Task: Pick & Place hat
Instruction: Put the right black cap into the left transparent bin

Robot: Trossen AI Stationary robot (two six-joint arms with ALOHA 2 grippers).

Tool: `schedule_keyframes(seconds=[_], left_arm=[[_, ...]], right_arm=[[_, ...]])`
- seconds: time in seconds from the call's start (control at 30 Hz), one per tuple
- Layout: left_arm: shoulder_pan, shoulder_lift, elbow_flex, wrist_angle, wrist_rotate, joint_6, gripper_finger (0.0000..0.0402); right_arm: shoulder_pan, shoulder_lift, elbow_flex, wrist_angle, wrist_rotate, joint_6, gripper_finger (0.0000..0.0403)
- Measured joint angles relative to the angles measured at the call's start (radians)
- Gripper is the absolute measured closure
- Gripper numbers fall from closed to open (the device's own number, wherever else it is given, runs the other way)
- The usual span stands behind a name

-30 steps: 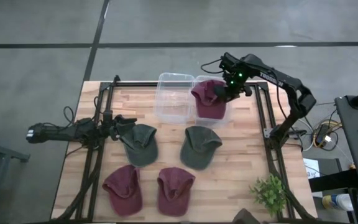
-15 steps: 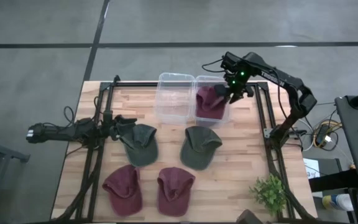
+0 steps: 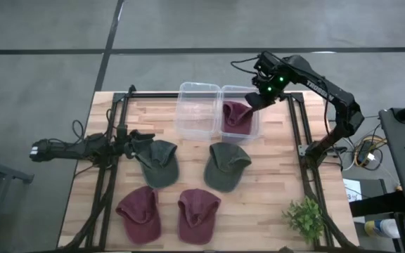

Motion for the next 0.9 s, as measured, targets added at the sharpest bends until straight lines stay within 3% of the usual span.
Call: schedule_keyframes(seconds=[0.43, 0.9], left_arm=[[0.000, 0.000, 0.000, 0.000, 0.000, -0.180, 0.0126], [0.001, 0.000, 0.000, 0.000, 0.000, -0.384, 0.0126]], right_arm=[[0.250, -0.002, 0.087, 0.017, -0.021, 0.090, 0.0267], [0.454, -0.002, 0.078, 0.096, -0.014, 0.322, 0.0265]])
